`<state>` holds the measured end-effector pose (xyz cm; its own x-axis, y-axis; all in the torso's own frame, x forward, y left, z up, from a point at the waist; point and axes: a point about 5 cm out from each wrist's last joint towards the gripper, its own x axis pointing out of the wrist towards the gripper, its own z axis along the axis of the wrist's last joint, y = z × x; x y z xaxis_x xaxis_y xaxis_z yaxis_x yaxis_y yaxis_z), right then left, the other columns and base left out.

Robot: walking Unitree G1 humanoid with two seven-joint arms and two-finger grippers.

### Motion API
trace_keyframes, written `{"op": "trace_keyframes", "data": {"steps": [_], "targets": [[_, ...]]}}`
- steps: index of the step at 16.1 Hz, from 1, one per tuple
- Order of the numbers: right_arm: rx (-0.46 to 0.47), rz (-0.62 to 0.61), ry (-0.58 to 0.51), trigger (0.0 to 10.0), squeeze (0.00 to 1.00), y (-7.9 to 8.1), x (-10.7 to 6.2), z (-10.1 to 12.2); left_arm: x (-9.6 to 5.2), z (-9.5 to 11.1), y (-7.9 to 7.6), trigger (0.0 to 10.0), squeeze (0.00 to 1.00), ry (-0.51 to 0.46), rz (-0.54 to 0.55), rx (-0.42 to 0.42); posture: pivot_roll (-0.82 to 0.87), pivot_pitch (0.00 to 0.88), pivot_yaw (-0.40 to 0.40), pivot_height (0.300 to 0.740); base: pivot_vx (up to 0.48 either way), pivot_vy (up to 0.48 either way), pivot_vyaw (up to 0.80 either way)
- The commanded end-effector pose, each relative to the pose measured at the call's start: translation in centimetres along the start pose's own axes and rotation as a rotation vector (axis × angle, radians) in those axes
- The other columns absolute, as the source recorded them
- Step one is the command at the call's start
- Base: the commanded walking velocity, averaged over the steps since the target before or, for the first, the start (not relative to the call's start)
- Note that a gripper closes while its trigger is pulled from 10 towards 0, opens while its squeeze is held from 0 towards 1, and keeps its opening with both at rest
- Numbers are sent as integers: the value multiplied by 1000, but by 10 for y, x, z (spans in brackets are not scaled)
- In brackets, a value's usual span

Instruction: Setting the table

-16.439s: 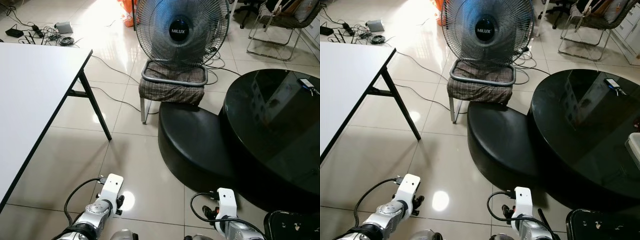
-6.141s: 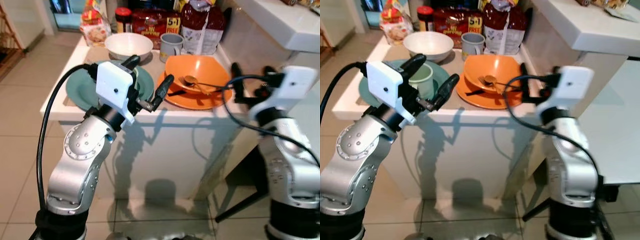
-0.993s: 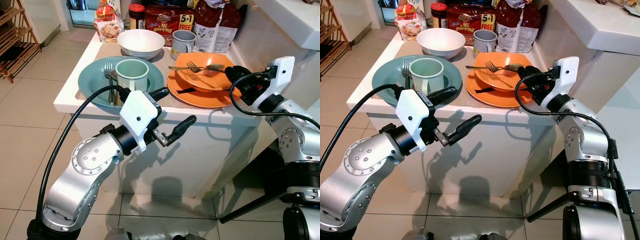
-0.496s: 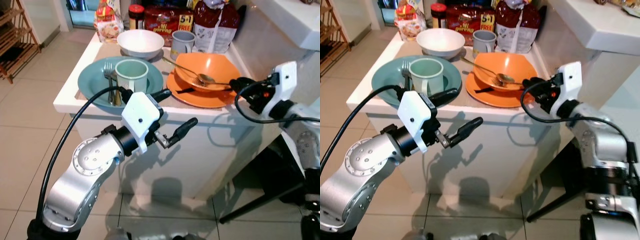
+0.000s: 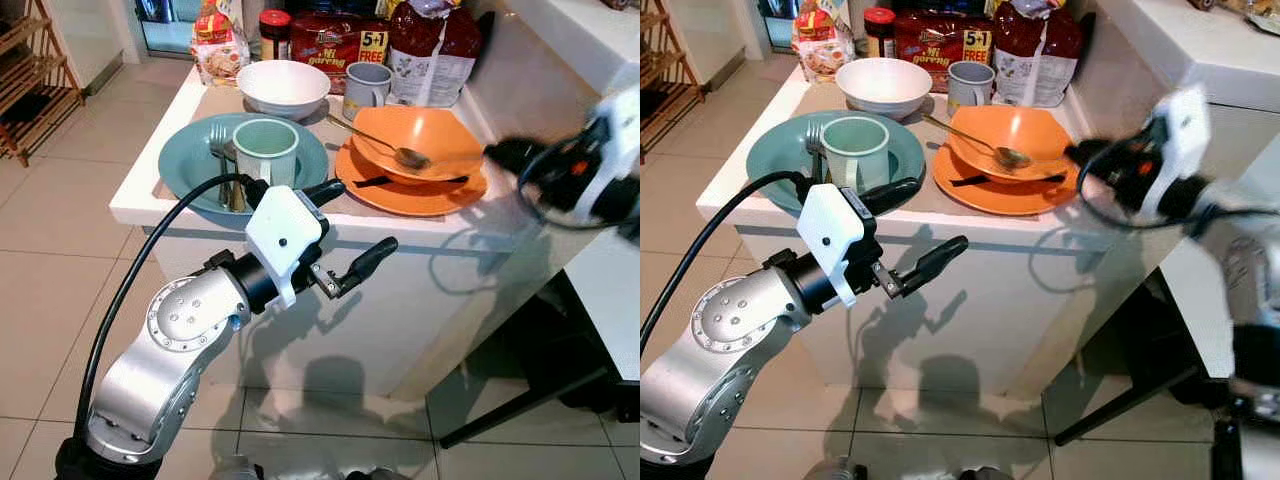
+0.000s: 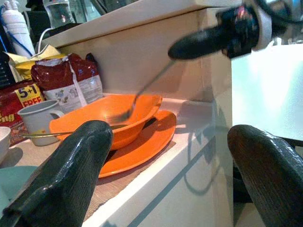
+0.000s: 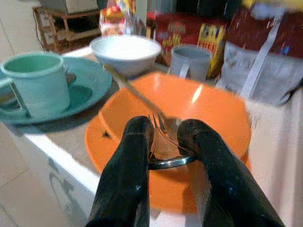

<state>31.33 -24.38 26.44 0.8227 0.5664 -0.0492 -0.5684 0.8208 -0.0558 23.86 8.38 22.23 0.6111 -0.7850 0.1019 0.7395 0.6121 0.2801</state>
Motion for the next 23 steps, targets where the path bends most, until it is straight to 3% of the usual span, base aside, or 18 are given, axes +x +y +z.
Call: {"op": "trace_keyframes", "data": {"steps": [1,4,5,7,8,11,13,15,17,19,23], "targets": [[-27,1,-56,0,0,1,-6,21,2,0,-1,10000,0,-3,-15,11,136,20,-77,740,0,0,0],[-40,5,-151,0,0,13,-10,49,5,1,8,10000,0,-16,56,60,119,21,-60,740,0,0,0],[-62,-4,-204,0,0,24,-14,58,8,1,23,10000,0,-8,185,68,101,25,-49,740,0,0,0],[-86,-8,-261,0,0,35,-16,61,9,0,37,10000,0,8,300,41,91,28,-47,740,0,0,0],[-35,-63,-380,10000,0,53,-15,56,7,1,45,10000,0,-9,370,25,68,31,-39,740,0,0,0],[24,-199,-455,10000,0,73,-12,30,8,-2,44,10000,0,-5,375,23,65,38,-27,740,0,0,0],[98,-380,-492,10000,0,83,-18,-1,13,-4,38,10000,0,-1,358,27,72,37,-25,740,-339,0,0],[120,-426,-517,10000,0,85,-21,-7,12,-4,39,10000,0,1,363,31,71,36,-20,740,-347,0,0],[74,-538,-540,10000,0,87,-30,-18,8,-8,40,10000,0,6,378,15,68,35,-20,740,-343,0,0],[17,-528,-512,10000,0,99,-27,-32,2,-16,35,10000,0,21,386,-24,75,44,-29,740,0,0,0],[-2,-518,-481,10000,0,110,-21,-47,-14,-41,39,10000,0,93,496,-34,54,53,-44,740,0,-182,0]]}}
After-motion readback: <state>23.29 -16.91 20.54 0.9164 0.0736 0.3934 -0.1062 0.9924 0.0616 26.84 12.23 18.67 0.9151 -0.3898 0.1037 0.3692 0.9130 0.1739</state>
